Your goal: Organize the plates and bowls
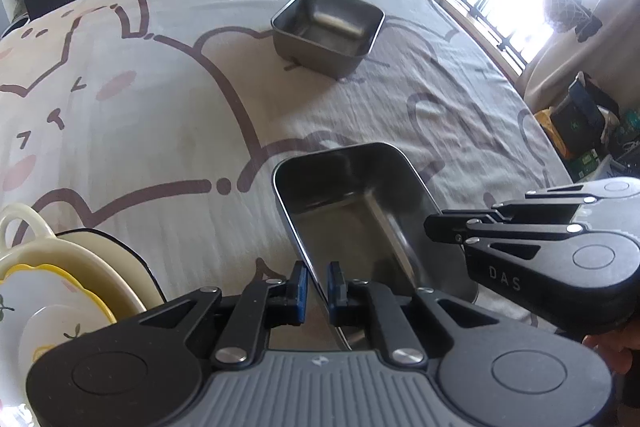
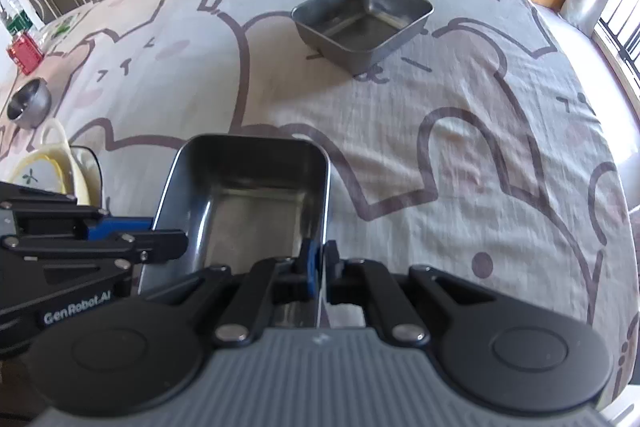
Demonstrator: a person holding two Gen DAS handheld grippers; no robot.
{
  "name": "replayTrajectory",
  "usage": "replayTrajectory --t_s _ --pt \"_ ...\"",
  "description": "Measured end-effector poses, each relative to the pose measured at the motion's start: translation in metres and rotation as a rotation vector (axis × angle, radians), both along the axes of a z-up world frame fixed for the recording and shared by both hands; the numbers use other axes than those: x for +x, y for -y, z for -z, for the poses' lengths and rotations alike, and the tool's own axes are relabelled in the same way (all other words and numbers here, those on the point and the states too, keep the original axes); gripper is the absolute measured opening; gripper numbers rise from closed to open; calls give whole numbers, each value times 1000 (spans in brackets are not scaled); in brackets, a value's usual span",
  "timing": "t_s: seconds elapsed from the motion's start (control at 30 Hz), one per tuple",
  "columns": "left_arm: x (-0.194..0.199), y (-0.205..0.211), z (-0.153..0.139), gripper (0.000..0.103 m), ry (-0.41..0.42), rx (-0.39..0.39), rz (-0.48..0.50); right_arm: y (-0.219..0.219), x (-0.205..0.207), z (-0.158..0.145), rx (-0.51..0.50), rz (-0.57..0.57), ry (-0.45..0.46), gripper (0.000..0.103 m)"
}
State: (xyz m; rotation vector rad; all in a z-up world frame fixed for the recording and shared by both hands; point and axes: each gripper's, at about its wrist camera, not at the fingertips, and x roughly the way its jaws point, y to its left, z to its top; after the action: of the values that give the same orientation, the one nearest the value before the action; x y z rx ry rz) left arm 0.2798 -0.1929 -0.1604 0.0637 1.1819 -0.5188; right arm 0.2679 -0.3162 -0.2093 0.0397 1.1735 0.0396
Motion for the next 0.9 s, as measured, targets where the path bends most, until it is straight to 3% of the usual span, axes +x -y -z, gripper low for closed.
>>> replayTrajectory --t_s 0.57,0.9 --pt "0 2 10 10 -23 9 23 0 2 9 -10 -21 -32 6" --pt "1 -1 10 21 -23 8 16 -1 5 13 -5 -19 -55 8"
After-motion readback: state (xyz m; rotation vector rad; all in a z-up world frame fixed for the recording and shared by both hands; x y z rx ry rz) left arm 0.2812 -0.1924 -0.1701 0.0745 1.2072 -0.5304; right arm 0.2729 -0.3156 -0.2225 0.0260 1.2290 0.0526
